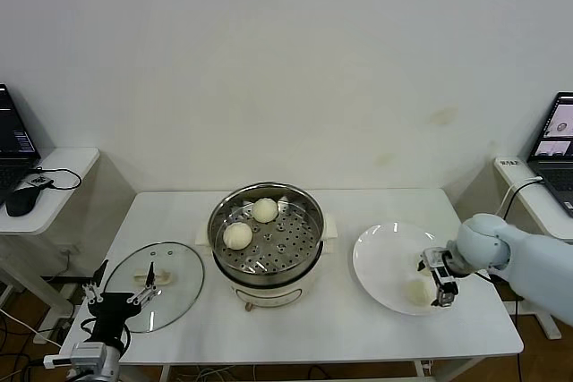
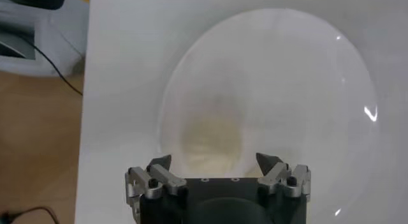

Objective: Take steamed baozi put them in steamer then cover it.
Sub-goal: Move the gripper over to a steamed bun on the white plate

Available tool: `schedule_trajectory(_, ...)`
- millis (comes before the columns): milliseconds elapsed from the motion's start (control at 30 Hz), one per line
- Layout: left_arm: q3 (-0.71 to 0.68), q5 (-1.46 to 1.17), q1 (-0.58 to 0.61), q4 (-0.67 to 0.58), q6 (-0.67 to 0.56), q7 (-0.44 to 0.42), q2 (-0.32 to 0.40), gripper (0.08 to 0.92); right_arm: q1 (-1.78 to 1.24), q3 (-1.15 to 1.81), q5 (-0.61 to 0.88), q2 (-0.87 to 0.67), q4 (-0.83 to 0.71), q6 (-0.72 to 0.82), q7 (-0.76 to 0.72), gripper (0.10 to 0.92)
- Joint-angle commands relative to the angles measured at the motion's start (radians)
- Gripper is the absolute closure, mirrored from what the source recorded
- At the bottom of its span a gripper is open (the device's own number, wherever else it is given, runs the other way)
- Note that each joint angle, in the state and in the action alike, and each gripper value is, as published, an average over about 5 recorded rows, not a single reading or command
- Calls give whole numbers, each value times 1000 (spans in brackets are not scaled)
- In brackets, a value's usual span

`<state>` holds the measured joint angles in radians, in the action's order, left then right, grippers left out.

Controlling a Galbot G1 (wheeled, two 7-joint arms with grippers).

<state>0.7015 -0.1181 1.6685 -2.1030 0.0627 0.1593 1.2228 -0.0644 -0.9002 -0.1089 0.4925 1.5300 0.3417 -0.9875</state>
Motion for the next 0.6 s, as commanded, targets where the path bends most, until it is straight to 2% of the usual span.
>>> schedule_trajectory(33, -1, 1, -1, 2, 0, 1, 1, 177, -58, 41, -16, 40, -45, 2, 14, 207)
schedule_trajectory(133, -2, 2, -1, 4, -1, 1, 2, 177, -61, 43, -18, 43, -51, 6, 11, 233)
schedule_trajectory(400, -4, 3, -4, 4, -1, 1, 3, 177, -55, 46, -9, 35, -49, 14, -10, 365)
schedule_trajectory(600, -8, 4, -5, 0, 1, 2, 1, 177, 30, 24, 16, 31, -34, 10, -52, 412)
